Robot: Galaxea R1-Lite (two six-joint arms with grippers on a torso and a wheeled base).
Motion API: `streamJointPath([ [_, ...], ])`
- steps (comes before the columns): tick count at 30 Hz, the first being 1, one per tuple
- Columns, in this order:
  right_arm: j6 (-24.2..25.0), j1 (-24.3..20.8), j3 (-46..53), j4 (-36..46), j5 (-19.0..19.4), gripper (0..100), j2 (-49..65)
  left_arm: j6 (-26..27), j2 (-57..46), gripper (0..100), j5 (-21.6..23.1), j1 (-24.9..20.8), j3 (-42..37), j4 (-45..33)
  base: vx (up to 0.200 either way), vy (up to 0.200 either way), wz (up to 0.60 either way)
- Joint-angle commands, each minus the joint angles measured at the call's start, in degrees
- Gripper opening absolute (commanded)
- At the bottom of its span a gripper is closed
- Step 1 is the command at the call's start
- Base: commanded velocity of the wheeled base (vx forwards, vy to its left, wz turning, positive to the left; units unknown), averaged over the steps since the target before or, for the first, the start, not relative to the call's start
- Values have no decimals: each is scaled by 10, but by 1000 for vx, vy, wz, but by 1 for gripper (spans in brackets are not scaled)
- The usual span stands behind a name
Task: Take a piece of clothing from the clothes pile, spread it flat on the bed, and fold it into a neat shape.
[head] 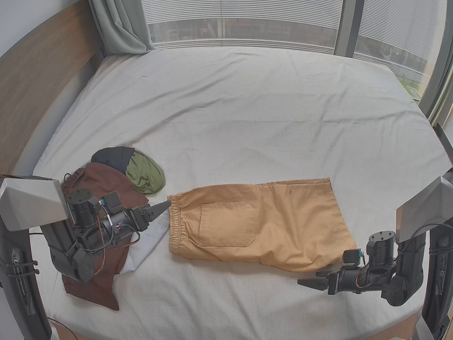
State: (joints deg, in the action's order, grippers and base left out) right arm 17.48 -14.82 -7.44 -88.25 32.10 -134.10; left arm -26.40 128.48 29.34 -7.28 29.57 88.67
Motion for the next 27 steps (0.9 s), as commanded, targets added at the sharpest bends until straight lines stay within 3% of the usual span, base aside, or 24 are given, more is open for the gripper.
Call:
streamJointPath([
  [1, -9, 1, 25, 0, 38, 100, 33, -3, -1, 100, 0, 0, 1, 0, 0, 0, 0],
  [6, -21, 5, 36, -1, 92, 100, 56, -1, -2, 100, 0, 0, 0, 0, 0, 0, 0],
  [27, -2, 19, -21, -1, 86, 100, 60, -4, 17, 100, 9, -32, -30, 0, 0, 0, 0],
])
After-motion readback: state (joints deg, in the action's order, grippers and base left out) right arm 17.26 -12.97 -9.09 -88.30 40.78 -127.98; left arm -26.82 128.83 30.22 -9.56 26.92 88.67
